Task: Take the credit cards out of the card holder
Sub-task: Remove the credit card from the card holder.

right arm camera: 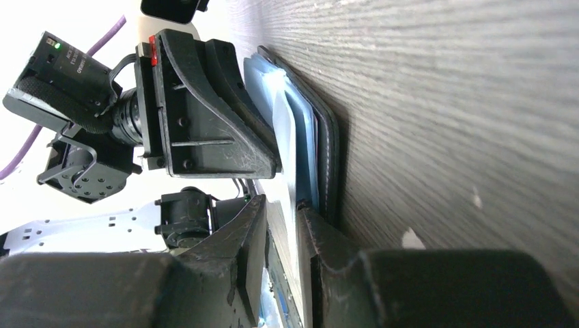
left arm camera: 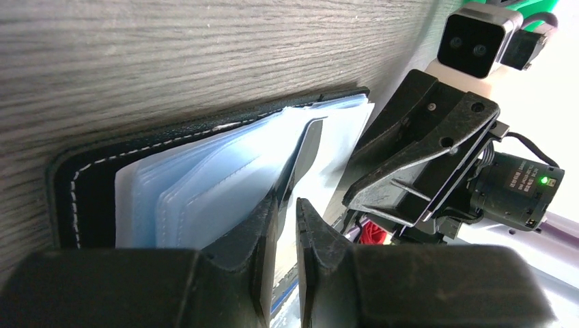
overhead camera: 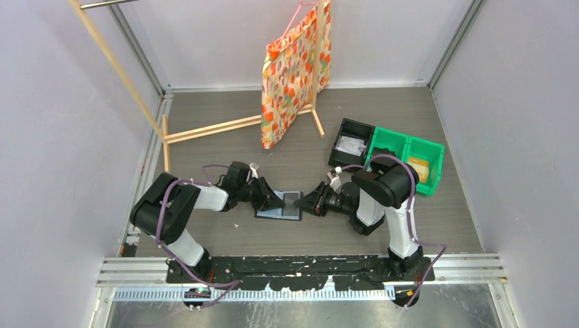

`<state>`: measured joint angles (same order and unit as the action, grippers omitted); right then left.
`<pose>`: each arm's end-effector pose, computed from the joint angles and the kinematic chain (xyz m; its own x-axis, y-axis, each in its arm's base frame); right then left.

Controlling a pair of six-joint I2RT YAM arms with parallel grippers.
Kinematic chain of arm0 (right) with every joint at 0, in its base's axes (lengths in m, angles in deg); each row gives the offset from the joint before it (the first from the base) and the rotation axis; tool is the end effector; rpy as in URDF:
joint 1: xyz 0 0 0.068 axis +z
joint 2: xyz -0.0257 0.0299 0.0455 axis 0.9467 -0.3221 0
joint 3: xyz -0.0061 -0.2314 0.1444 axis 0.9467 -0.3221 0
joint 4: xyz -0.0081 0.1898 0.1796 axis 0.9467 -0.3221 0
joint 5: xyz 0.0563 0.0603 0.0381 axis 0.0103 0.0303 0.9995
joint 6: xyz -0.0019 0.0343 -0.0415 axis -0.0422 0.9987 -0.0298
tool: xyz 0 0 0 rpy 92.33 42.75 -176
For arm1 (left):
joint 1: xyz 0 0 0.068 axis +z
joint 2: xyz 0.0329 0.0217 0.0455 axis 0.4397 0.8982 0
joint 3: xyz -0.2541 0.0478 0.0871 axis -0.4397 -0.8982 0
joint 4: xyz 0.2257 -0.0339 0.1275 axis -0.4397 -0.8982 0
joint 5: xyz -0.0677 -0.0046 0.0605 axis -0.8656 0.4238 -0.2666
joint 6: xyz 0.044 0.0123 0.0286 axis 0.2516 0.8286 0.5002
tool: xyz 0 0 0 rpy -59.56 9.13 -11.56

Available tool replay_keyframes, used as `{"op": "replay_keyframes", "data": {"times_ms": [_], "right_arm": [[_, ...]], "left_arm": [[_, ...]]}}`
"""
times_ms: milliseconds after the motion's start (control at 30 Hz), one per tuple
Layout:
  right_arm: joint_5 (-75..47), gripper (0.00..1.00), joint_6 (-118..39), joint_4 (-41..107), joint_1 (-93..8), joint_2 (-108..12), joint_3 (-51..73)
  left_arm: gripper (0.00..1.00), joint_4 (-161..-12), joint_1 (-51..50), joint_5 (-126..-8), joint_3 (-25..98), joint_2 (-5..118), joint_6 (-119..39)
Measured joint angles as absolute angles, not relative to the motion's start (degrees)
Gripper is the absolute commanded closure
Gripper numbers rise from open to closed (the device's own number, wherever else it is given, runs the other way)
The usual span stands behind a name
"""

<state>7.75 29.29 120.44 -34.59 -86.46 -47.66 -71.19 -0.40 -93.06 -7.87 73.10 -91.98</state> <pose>0.1963 0.1675 0.0628 -0.9216 0.3722 -0.1100 -0.0109 0.2584 0.9660 0.2255 -0.1347 0.1072 -0.9300 -0.3624 0.0610 -0.2640 0.5433 -0.7969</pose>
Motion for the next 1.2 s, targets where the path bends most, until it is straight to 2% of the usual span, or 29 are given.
{"op": "replay_keyframes", "data": {"times_ms": [167,333,533,700,1200], "right_arm": [[5.56,0.72,29.29,121.25,-35.14,-85.15,-50.85],[5.04,0.83,30.04,121.36,-35.33,-84.95,-51.27],[5.04,0.88,30.39,121.32,-35.33,-85.01,-51.18],[5.76,0.99,31.00,121.42,-35.33,-85.45,-50.89],[6.17,0.99,32.94,122.01,-35.44,-86.72,-50.04]], "left_arm": [[0.82,-70.40,-0.05,-93.15,-8.61,72.75,-92.79],[0.82,-70.36,0.00,-93.26,-8.85,72.47,-93.20],[0.82,-69.77,0.02,-93.30,-9.47,72.31,-94.19],[0.82,-67.30,0.02,-93.35,-10.65,72.33,-95.63],[0.76,-65.09,0.02,-92.17,-12.48,70.21,-96.55]]}}
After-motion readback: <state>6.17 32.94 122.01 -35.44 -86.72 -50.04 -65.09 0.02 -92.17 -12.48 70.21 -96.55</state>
